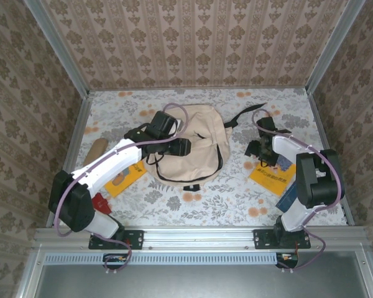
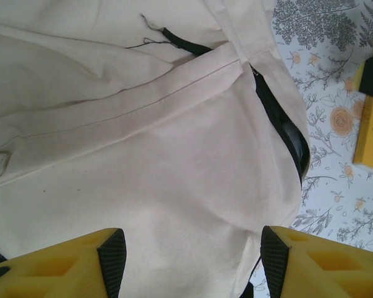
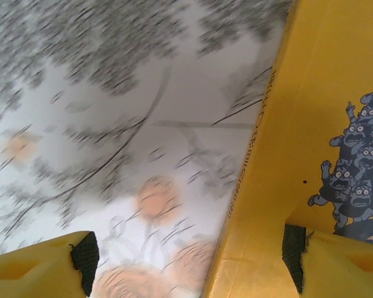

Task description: Pack the student bag

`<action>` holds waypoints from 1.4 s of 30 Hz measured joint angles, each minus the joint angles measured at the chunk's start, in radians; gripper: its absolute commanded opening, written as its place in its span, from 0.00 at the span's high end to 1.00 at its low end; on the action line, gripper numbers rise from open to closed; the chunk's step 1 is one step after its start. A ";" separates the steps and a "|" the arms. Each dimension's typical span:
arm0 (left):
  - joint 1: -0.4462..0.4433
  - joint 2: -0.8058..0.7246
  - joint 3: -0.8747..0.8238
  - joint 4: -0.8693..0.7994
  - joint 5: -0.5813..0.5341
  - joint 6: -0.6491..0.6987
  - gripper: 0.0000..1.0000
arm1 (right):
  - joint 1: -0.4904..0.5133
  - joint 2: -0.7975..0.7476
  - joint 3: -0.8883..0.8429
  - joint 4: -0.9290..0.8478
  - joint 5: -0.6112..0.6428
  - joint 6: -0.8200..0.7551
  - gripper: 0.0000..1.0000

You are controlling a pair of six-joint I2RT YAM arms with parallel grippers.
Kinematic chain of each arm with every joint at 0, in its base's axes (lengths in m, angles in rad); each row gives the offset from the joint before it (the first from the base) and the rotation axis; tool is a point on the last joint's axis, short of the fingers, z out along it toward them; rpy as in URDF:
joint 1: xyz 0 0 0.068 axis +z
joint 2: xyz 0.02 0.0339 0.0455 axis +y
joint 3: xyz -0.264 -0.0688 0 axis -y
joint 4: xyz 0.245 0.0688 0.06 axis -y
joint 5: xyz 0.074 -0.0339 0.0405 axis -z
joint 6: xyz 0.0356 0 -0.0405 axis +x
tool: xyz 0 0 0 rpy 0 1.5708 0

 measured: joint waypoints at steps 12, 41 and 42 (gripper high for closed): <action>-0.087 0.121 0.073 0.008 0.003 -0.067 0.38 | 0.212 -0.225 -0.117 0.008 -0.171 0.119 0.16; -0.357 0.665 0.457 0.096 0.116 -0.319 0.60 | -0.139 -0.218 -0.230 -0.068 -0.093 -0.022 0.20; -0.357 0.681 0.464 0.096 0.117 -0.325 0.61 | -0.139 -0.218 -0.233 -0.064 -0.101 -0.022 0.22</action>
